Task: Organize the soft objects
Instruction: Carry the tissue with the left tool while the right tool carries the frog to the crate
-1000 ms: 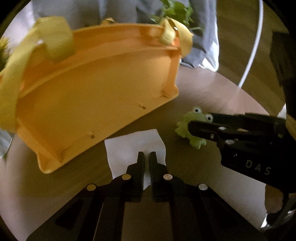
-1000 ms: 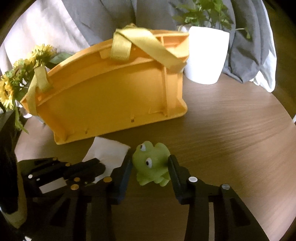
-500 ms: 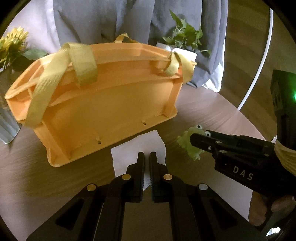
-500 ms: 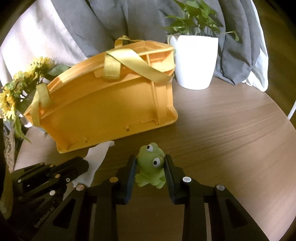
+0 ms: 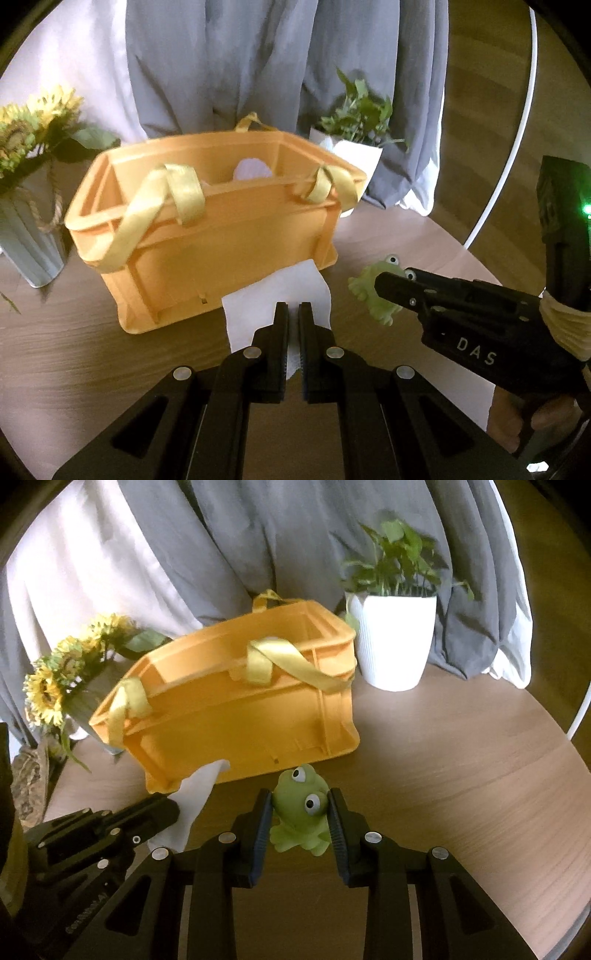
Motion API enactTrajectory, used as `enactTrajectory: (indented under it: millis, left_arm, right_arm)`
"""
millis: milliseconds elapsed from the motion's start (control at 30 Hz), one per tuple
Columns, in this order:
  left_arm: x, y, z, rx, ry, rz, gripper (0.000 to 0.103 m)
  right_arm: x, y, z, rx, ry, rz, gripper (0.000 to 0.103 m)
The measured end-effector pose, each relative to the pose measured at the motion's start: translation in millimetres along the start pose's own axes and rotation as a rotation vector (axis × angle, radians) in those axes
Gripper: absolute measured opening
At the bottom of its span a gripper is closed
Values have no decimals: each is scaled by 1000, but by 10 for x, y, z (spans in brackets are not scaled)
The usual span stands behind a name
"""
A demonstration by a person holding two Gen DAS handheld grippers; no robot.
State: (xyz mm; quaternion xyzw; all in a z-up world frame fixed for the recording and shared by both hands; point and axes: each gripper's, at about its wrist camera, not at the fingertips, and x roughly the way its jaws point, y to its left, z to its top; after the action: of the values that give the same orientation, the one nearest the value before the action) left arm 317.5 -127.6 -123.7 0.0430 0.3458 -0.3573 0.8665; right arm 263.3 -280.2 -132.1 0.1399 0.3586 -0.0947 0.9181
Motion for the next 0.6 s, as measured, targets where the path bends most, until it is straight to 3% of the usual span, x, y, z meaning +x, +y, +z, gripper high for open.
enactTrajectory:
  millis: [600]
  left_arm:
    - [-715, -128, 253, 1, -185, 84, 7]
  right_arm:
    - [-592, 188, 266, -39, -159, 72, 31]
